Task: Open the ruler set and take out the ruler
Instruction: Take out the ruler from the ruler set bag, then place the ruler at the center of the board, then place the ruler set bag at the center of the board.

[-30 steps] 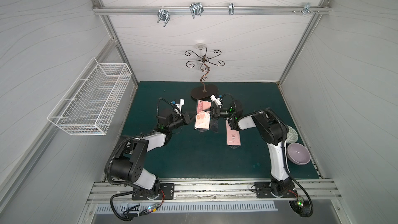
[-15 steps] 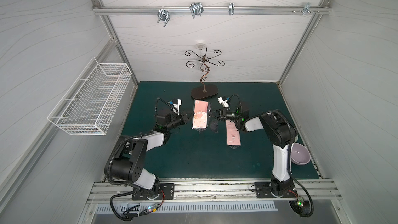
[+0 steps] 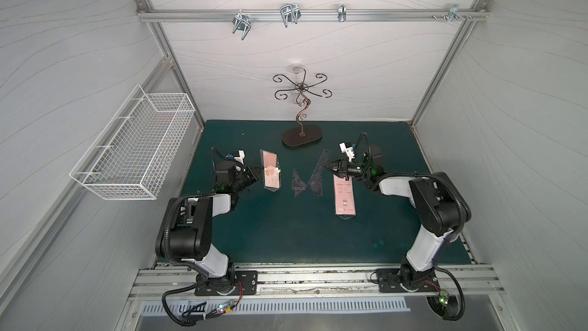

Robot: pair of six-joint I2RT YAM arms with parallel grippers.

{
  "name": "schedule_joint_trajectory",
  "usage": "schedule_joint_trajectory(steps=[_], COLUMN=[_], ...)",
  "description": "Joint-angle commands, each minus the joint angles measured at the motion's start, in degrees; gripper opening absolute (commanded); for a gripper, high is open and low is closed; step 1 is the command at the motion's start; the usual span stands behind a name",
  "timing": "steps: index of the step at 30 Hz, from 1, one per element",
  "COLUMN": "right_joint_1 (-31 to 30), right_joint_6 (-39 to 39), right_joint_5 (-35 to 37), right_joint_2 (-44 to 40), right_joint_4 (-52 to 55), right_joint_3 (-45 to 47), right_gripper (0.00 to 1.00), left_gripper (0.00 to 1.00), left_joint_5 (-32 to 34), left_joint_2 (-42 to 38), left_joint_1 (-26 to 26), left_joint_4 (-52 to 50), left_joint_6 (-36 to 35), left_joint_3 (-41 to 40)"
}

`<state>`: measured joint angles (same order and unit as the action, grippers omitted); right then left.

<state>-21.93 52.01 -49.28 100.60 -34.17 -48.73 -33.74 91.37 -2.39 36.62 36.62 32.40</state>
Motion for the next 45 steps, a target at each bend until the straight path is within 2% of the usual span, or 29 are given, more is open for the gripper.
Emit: schedule_joint_trajectory(steps=[1,4,8,12,13,14,15,16,19,20,21,24,25,27,32,35,38,45], right_joint_1=[-3.7,-7.1,-12.3,-16.6,-17.4,-18.1,-19.1,-19.9,-21.9,-22.1,-22.3,-21.7,-21.4,-21.0,-17.8,-13.1,-9.6,-10.5], right_joint_6=[-14.2,-20.9,-29.4,-32.4,-32.8,-33.4,-34.4,-35.1,-34.0,-33.8,-33.2,-32.3,-31.6,-31.1,-30.1,-27.2,-27.3,-28.9], right_joint_5=[3.2,4.1,2.7,1.8,1.2,0.5,0.7,1.4,2.6,3.1,4.4,5.9,6.6,6.4,9.5,12.6,14.1,12.4], right_joint_2=[-5.2,-5.4,0.1,5.6,7.1,8.4,9.6,11.0,14.2,15.0,16.3,19.8,20.6,21.6,16.5,12.7,13.5,18.6], right_joint_4=[23.6,33.1,44.0,46.9,47.2,47.7,48.8,50.0,49.2,49.0,49.1,48.6,48.7,49.1,48.8,45.0,45.8,47.6], right_joint_3=[-1.9,-3.0,-9.6,-15.0,-16.0,-17.0,-18.5,-20.0,-22.4,-23.3,-24.5,-28.7,-30.3,-32.8,-31.6,-28.1,-28.8,-34.4], right_gripper=[0.00,0.00,0.00,0.00,0.00,0.00,0.00,0.00,0.00,0.00,0.00,0.00,0.08,0.33,0.59,0.61,0.61,0.55], left_gripper=[0.00,0.00,0.00,0.00,0.02,0.09,0.22,0.38,0.68,0.88,0.99,0.99,0.99,0.99,0.99,0.99,0.99,0.99], left_joint_5=[1.6,1.2,3.3,9.9,9.8,9.3,9.5,10.3,13.6,15.5,18.3,25.1,26.9,28.4,32.5,33.4,32.3,33.1], left_joint_2=[3.1,6.2,8.7,8.4,8.6,9.0,9.5,10.1,9.5,8.4,6.6,-0.5,-3.1,-7.3,-10.8,-10.2,-9.6,-9.5], left_joint_1=[-0.8,-1.2,-1.3,-1.5,-1.7,-1.8,-1.8,-1.8,-1.9,-1.9,-1.9,-1.8,-1.5,0.1,7.7,11.2,12.1,12.2], left_joint_4=[-3.8,-9.1,-16.7,-23.8,-23.6,-23.7,-25.3,-27.3,-29.9,-29.8,-29.6,-27.6,-27.0,-26.5,-34.3,-35.5,-34.7,-34.8], left_joint_6=[-2.4,-4.8,-7.7,-11.2,-11.0,-11.1,-11.6,-11.7,-11.0,-10.2,-9.2,-4.3,-2.4,-2.0,-5.2,-6.2,-6.0,-6.9], left_joint_3=[4.8,8.6,12.4,15.1,15.4,16.3,17.9,19.4,20.2,19.4,18.1,12.9,10.8,8.2,10.3,11.1,11.1,10.5])
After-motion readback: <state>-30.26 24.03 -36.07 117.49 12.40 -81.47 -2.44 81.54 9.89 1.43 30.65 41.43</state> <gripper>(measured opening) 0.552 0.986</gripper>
